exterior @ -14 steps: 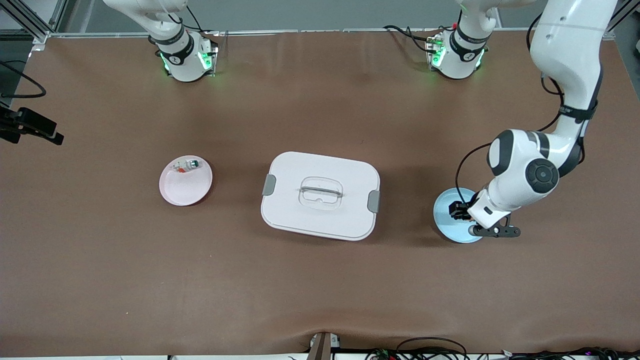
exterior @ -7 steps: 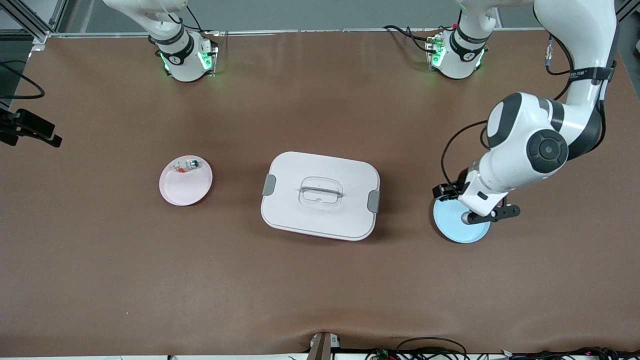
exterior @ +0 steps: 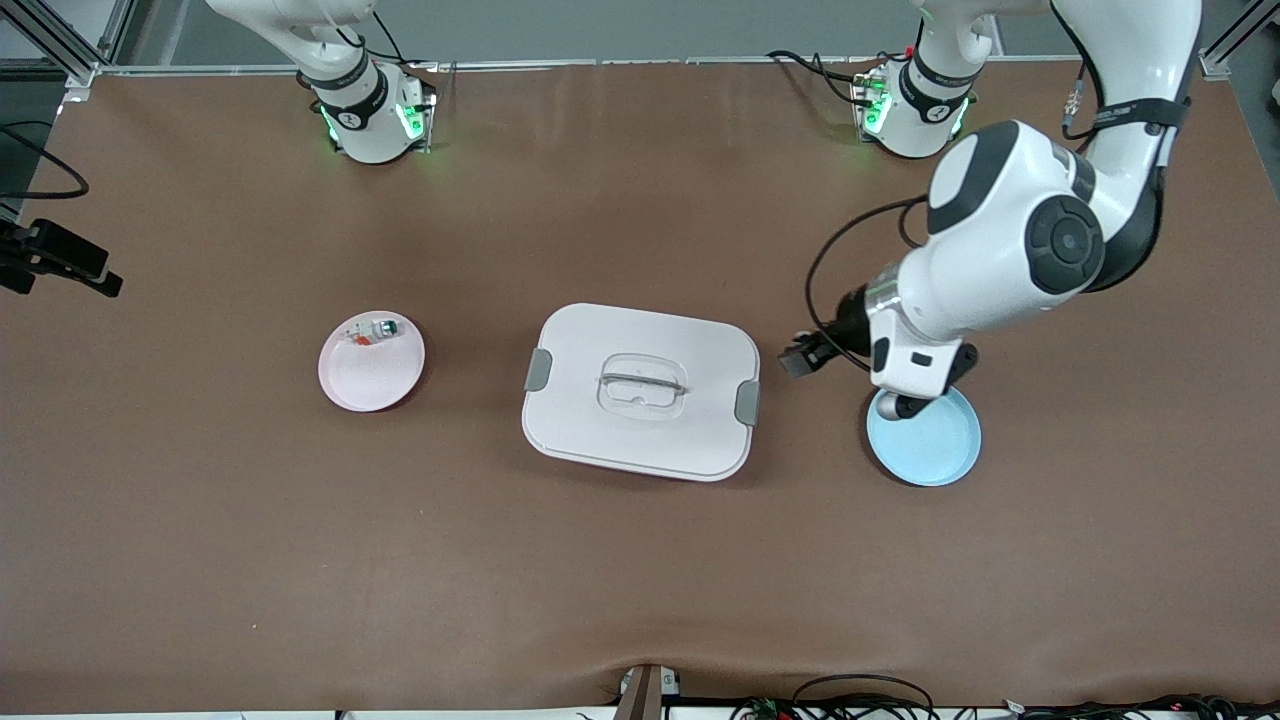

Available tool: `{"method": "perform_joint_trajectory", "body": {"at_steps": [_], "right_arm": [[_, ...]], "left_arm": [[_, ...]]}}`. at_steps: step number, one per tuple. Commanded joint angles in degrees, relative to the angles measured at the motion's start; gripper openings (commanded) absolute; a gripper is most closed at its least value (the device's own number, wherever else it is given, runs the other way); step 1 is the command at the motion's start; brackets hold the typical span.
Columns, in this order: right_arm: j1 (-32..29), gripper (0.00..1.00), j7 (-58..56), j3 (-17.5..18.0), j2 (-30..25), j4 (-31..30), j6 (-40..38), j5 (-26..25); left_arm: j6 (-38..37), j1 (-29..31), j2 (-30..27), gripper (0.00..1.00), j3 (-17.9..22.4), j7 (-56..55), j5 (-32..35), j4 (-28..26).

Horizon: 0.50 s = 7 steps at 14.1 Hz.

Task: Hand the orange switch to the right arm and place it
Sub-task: 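Lift the orange switch with the left gripper toward the white box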

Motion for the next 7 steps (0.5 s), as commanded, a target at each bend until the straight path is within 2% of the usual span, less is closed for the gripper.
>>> {"method": "perform_joint_trajectory", "body": {"at_steps": [1, 2, 4, 6, 7], "right_arm": [[-0.5, 1.00, -0.1, 0.7, 1.2, -0.2, -0.1, 2.7], [-0.6, 1.00, -0.5, 0.7, 1.3, -0.1, -0.1, 4.2], [-0.9, 1.00, -0.4, 0.5, 1.4, -0.2, -0.6, 4.3], [-0.5, 1.00, -1.7, 0.7, 1.4, -0.5, -1.8, 4.7], [-0.4, 1.00, -1.7, 0.8, 1.4, -0.8, -1.8, 7.7]], "left_arm": [[-1.5, -5.3, 4.0, 0.00, -0.6, -12.7, -2.2, 6.8], [-1.1, -7.2, 4.1, 0.00, -0.7, -17.2, -2.5, 7.3], [0.1, -9.9, 5.4, 0.00, -0.7, -24.8, -5.1, 8.4], [4.7, -11.4, 6.2, 0.00, -0.6, -31.3, -8.9, 8.5], [7.2, -11.7, 7.0, 0.00, -0.7, -34.7, -9.4, 8.5]]}}
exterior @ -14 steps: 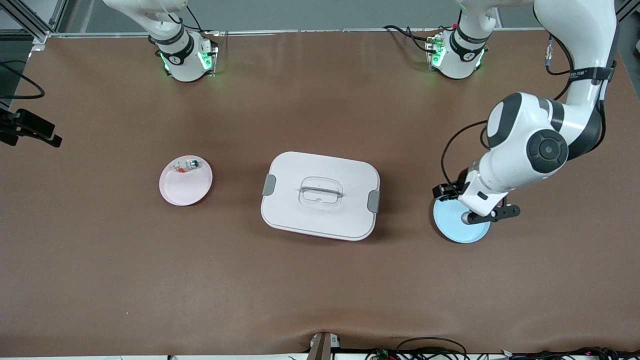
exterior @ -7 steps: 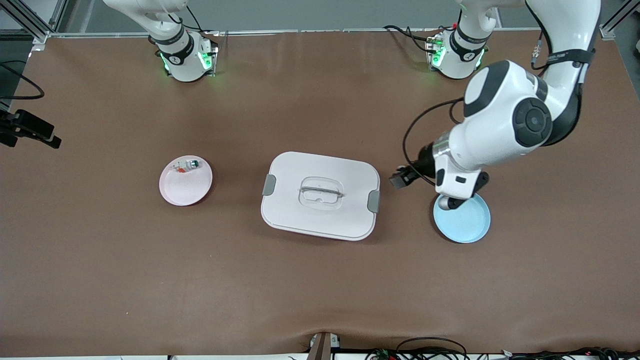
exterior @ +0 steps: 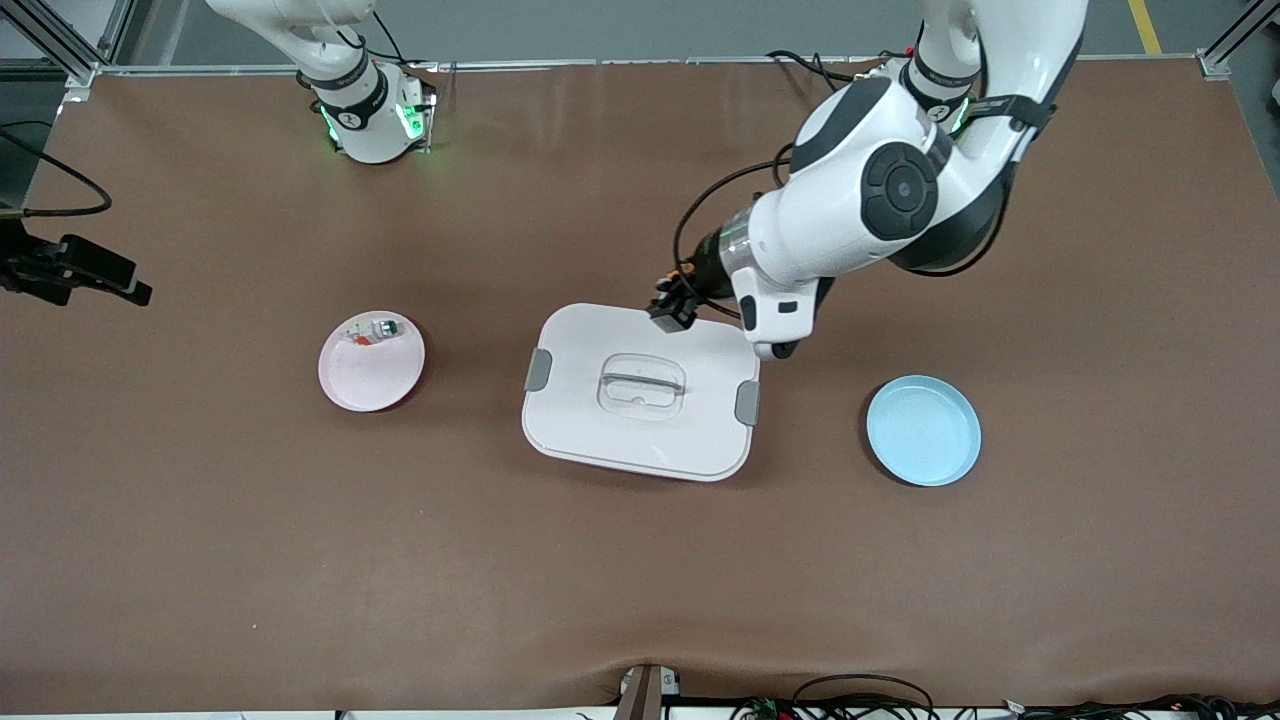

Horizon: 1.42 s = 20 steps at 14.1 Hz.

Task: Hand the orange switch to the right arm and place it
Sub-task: 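Lift the orange switch with the left gripper toward the white box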

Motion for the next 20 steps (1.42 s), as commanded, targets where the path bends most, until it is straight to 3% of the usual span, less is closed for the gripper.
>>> {"method": "perform_joint_trajectory", "body": {"at_steps": [1, 6, 8, 11, 13, 16, 20], "right_arm": [[-0.9, 1.00, -0.7, 0.4, -0.5, -1.6, -0.9, 9.9], [1.0, 1.00, 1.9, 0.7, -5.8, -16.2, 6.7, 25.8], [4.9, 1.00, 5.5, 0.8, -7.1, -19.7, 9.3, 30.9], [13.1, 1.00, 9.4, 0.8, -12.6, -29.8, 21.7, 36.2], [17.5, 1.00, 9.5, 0.8, -12.6, -30.2, 24.9, 37.5], [23.5, 1.00, 10.3, 0.8, -11.9, -30.3, 31.6, 41.1], [27.4, 1.00, 10.3, 0.8, -8.5, -30.1, 34.0, 41.7]], "left_arm": [[5.1, -1.4, 2.7, 0.00, -0.1, -8.4, -2.1, 2.3], [8.9, -6.4, 7.4, 0.00, 0.5, -18.7, -1.9, 7.9], [9.5, -7.0, 7.1, 0.00, 0.5, -21.8, -1.9, 7.9], [10.5, -7.3, 6.9, 0.00, 0.5, -24.7, -1.9, 8.0], [10.8, -8.5, 7.2, 0.00, 1.1, -27.2, -1.5, 8.0], [11.1, -12.1, 6.8, 0.00, 5.5, -28.6, -1.5, 8.0], [11.0, -14.3, 6.7, 0.00, 7.2, -28.6, -0.6, 7.9]]}}
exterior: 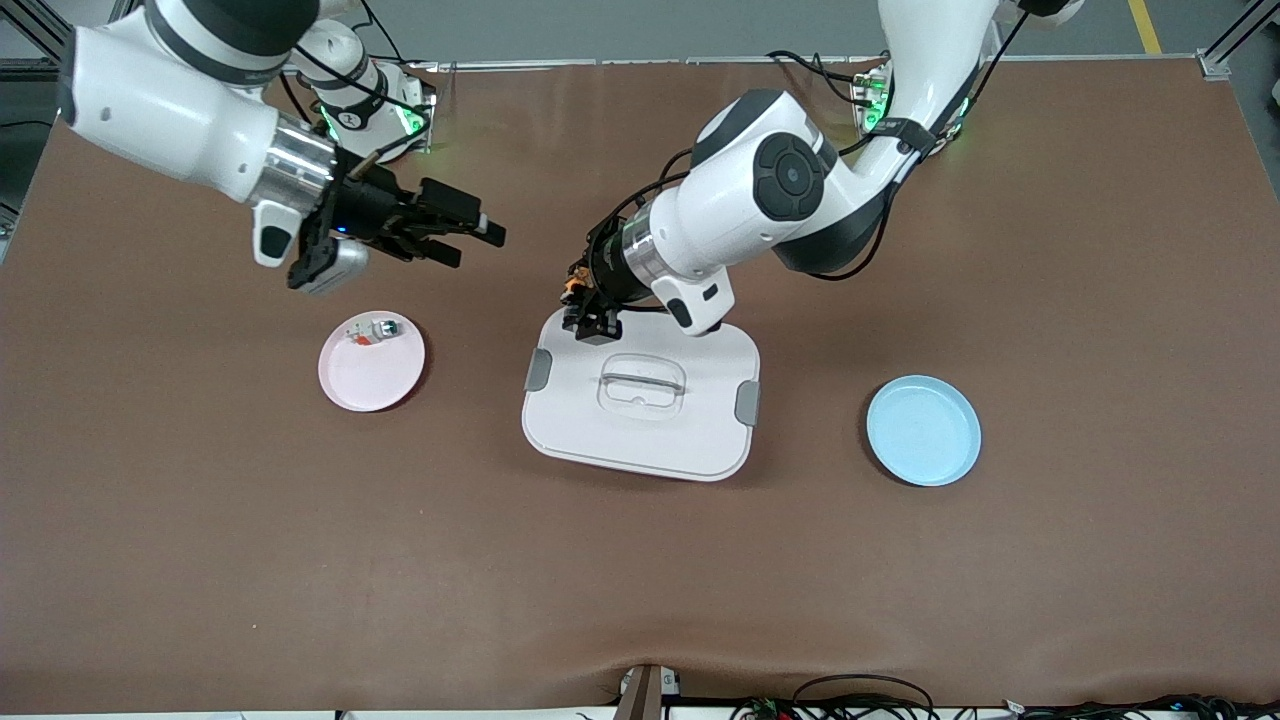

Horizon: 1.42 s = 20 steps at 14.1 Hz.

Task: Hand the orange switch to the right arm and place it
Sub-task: 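Reach the right gripper to the orange switch held by the left gripper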

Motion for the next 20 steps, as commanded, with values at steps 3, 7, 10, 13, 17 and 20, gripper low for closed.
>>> {"method": "perform_joint_trajectory", "body": {"at_steps": [3, 7, 10, 13, 17, 20], "right_arm": [[4.3, 1.00, -1.7, -0.7, 5.7, 1.0, 6.3, 3.6], [4.7, 1.00, -7.5, -0.7, 9.7, 1.9, 7.6, 9.8], [5.0, 1.00, -7.5, -0.7, 9.8, 2.0, 7.7, 12.0], [6.4, 1.00, -7.6, -0.7, 10.3, 2.3, 9.7, 12.6], [7.6, 1.00, -7.6, -0.8, 10.7, 2.4, 11.2, 12.6], [7.6, 0.33, -6.9, -0.7, 10.8, 2.3, 11.0, 12.6]], "left_arm": [[0.2, -1.2, 0.3, 0.00, 1.0, -1.1, 0.9, 1.2], [0.2, -1.3, 0.4, 0.00, 0.9, -1.1, 1.6, 1.2], [0.2, -1.8, 0.6, 0.00, 1.0, -1.1, 1.6, 1.2], [0.2, -1.8, 0.5, 0.00, 0.9, -1.0, 1.8, 1.2], [0.1, -1.8, 0.6, 0.00, 1.0, -1.0, 1.8, 1.0], [0.1, -2.0, 0.7, 0.00, 1.0, -1.1, 1.9, 1.0]]}}
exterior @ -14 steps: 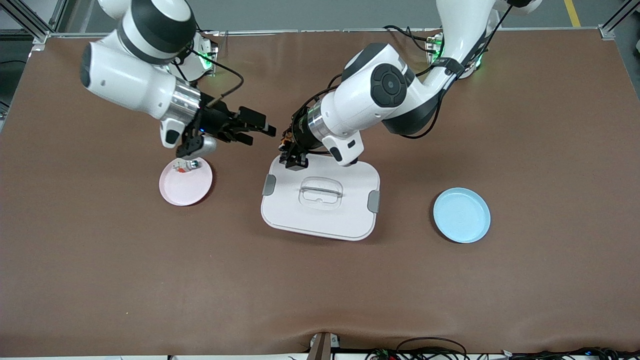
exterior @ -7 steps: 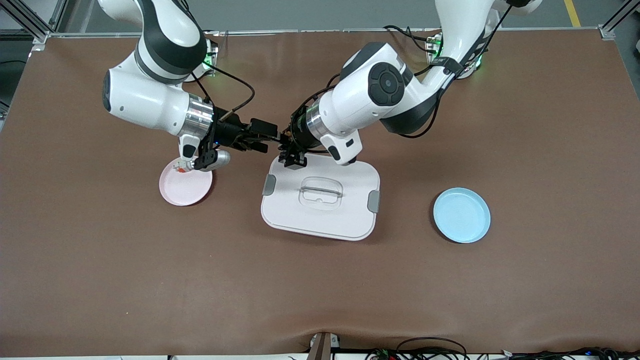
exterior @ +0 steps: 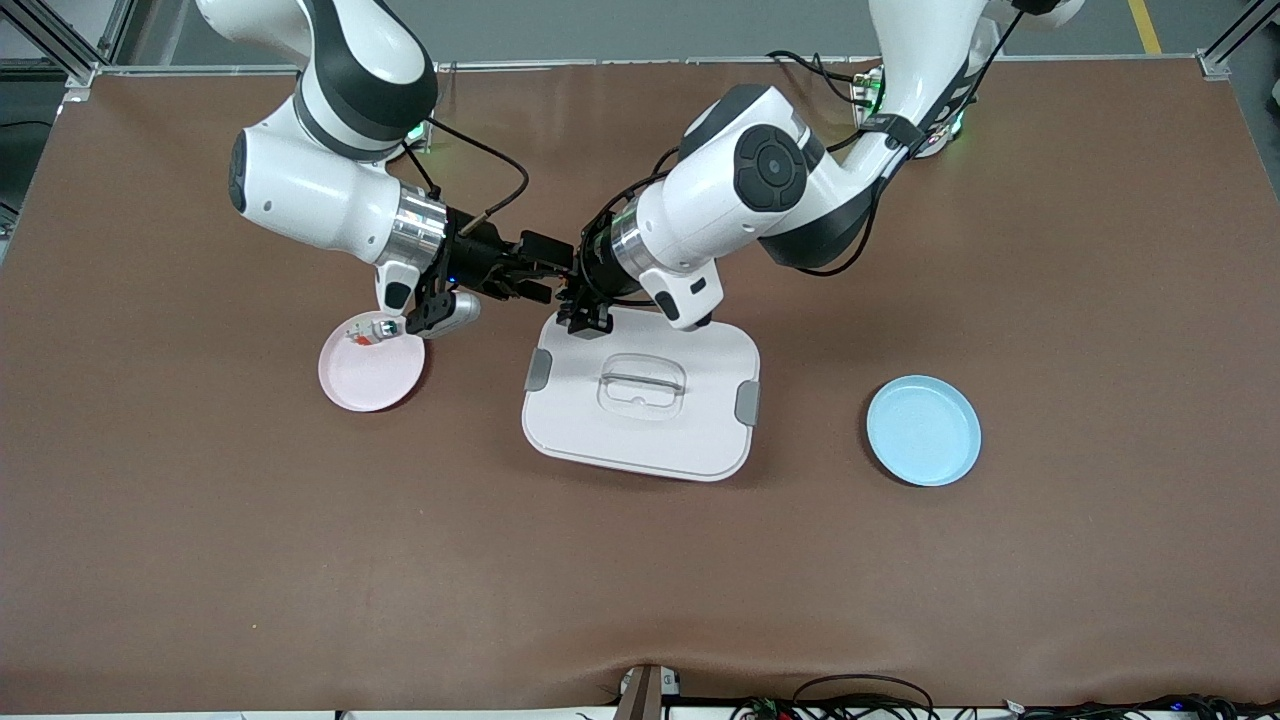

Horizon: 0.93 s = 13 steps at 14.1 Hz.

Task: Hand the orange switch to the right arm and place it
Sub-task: 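Reach the right gripper to the orange switch held by the left gripper, then close the right gripper on the switch while the left gripper opens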

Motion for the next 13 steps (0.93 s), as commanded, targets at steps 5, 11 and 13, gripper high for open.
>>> {"method": "perform_joint_trajectory", "body": {"at_steps": [5, 11, 13], "right_arm": [[1.4, 0.05, -0.1, -0.7, 1.1, 0.7, 0.4, 1.7], [1.4, 0.00, 0.0, -0.6, 1.8, 0.7, 0.2, 1.7], [1.4, 0.00, 0.1, -0.6, 1.7, 0.8, 0.1, 1.7]], "left_arm": [[-0.3, -0.9, 0.4, 0.00, 0.6, -1.1, 1.2, 1.0], [-3.5, 0.5, -1.0, 1.00, 0.7, -0.2, 1.5, 1.0], [-5.9, 1.0, -1.7, 1.00, 0.4, 2.2, 5.0, 1.0]]}}
